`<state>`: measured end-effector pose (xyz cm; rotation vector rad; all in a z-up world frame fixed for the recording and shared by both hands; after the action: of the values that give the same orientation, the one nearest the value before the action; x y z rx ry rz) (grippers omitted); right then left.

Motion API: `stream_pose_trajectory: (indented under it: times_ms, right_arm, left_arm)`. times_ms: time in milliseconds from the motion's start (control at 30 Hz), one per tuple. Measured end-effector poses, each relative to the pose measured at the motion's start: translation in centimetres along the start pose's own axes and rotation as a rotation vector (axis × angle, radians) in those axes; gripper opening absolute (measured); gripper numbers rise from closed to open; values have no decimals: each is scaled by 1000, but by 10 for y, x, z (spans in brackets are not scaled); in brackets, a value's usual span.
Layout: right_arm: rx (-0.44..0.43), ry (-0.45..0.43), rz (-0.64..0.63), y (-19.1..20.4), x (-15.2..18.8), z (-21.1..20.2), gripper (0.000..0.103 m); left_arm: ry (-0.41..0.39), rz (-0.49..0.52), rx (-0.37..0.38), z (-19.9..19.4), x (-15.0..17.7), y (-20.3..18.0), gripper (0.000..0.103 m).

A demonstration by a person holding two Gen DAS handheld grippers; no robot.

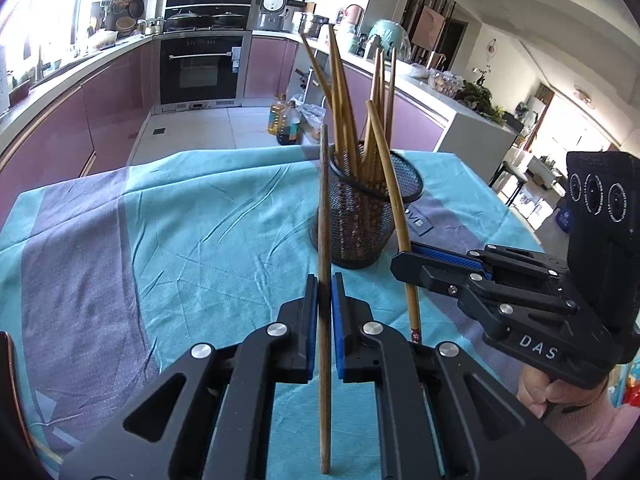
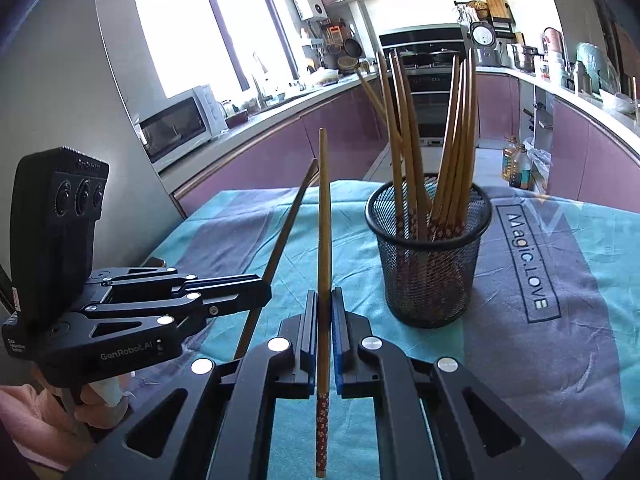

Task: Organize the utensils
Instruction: 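Lift both held chopsticks upright and carry them above the mesh cup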

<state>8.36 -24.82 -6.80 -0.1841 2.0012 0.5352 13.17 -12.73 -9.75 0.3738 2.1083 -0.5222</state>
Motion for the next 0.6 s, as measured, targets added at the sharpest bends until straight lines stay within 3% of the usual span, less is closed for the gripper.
stream_pose_trajectory:
  times_ms: [600]
  right_arm:
    - [3, -45, 12, -2, -11, -10, 6]
  left_arm:
    - [-34, -4, 39, -11, -14, -11, 7]
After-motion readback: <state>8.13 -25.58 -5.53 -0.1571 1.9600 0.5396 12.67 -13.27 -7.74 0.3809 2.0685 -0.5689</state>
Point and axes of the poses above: each gripper's, at about its wrist camera, not at the fingertips, and z roughly the way its jaws point, y to its left, x to its underside, the point moved 6 cm from there along z, roughly the way its jaws point, and after that the axes turned 13 degrees about -y, right-handed, at the moved point
